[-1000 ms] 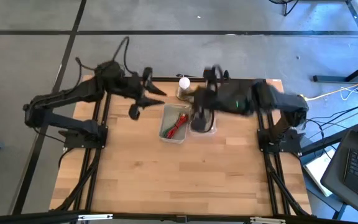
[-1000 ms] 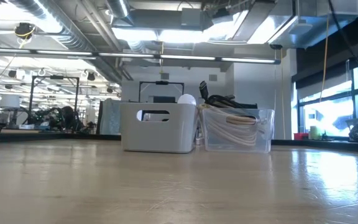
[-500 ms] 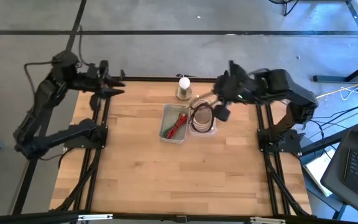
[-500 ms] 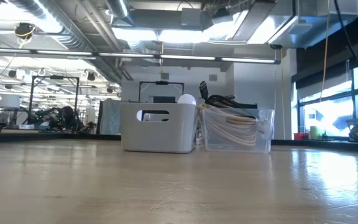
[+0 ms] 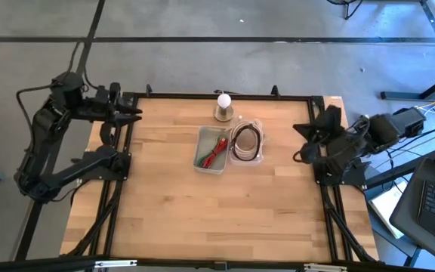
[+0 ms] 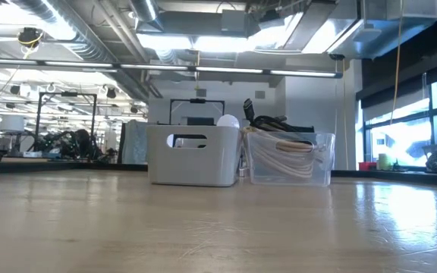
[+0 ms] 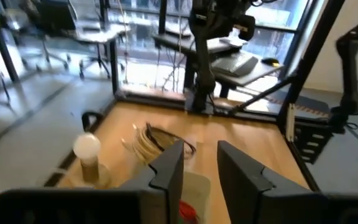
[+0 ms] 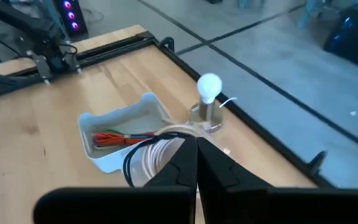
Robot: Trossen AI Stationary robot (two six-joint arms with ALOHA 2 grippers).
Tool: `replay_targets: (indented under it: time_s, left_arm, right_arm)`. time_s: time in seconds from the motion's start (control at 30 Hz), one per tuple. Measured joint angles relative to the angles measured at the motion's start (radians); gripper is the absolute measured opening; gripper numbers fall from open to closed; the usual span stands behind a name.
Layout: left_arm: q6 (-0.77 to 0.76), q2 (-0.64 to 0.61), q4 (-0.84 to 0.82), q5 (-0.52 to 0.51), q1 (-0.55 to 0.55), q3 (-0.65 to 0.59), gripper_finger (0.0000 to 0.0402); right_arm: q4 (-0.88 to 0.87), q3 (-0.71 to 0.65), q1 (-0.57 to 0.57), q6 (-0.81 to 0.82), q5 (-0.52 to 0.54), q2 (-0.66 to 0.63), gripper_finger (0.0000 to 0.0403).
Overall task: Pick and place USB-C Cables
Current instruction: Return to Home Position
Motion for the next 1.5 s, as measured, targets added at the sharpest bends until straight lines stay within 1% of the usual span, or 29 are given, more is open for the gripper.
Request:
replay_targets:
  time_s: [0.07,0.13,0.27,0.33,0.43,0.53,0.67,0.77,0.8,0.9,1.03,1.13,1.23,1.3,1.37,1.5]
  left_arm:
    - [0.01,0.014,-0.042,0.005,0.0,-0.006,0.008]
    - [0.003,0.017,-0.038,0.029,0.0,-0.06,0.0063]
    - [-0.044,0.005,-0.006,0.089,0.0,-0.233,0.0016]
    - [-0.073,-0.001,0.052,0.124,0.0,-0.331,0.0006]
    - [-0.17,-0.002,0.255,0.164,0.0,-0.472,0.0002]
    - [-0.273,0.002,0.525,0.172,0.0,-0.588,0.0001]
    - [-0.362,0.03,0.867,0.173,0.0,-0.696,0.0001]
    - [-0.365,0.06,1.037,0.164,0.0,-0.74,0.0001]
    - [-0.364,0.074,1.062,0.156,0.0,-0.747,0.0001]
    - [-0.339,0.133,1.064,0.151,0.0,-0.75,0.0001]
    - [-0.298,0.224,1.072,0.151,-0.001,-0.751,0.0001]
    - [-0.295,0.282,1.099,0.175,-0.001,-0.751,0.0001]
    - [-0.3,0.315,1.097,0.179,-0.001,-0.751,0.0001]
    - [-0.3,0.324,1.099,0.18,-0.001,-0.751,0.0001]
    - [-0.3,0.328,1.094,0.175,-0.001,-0.751,0.0001]
    - [-0.218,0.328,1.034,0.161,-0.002,-0.751,0.0001]
  right_arm:
    - [0.094,-0.125,0.006,-0.006,-0.001,-0.074,0.0003]
    - [0.179,-0.246,0.005,0.002,-0.001,-0.146,0.0002]
    - [0.42,-0.477,0.006,-0.021,-0.039,-0.282,0.0001]
    - [0.564,-0.571,0.006,-0.072,-0.045,-0.342,0.0001]
    - [0.797,-0.695,-0.006,-0.19,-0.051,-0.422,0.0001]
    - [0.979,-0.801,-0.042,-0.268,-0.101,-0.485,0.0001]
    - [1.117,-0.901,-0.116,-0.31,-0.188,-0.542,0.0]
    - [1.185,-0.946,-0.192,-0.345,-0.27,-0.563,0.0]
    - [1.203,-0.953,-0.219,-0.362,-0.296,-0.566,0.0]
    - [1.208,-0.959,-0.315,-0.405,-0.369,-0.566,0.0]
    - [1.201,-0.959,-0.449,-0.445,-0.498,-0.566,0.0]
    - [1.14,-0.959,-0.535,-0.439,-0.589,-0.566,0.0]
    - [1.062,-0.959,-0.588,-0.4,-0.68,-0.568,0.0]
    - [1.015,-0.959,-0.603,-0.392,-0.708,-0.568,0.0]
    - [0.975,-0.96,-0.606,-0.392,-0.711,-0.568,0.0]
    - [0.937,-0.964,-0.607,-0.391,-0.69,-0.568,0.0]
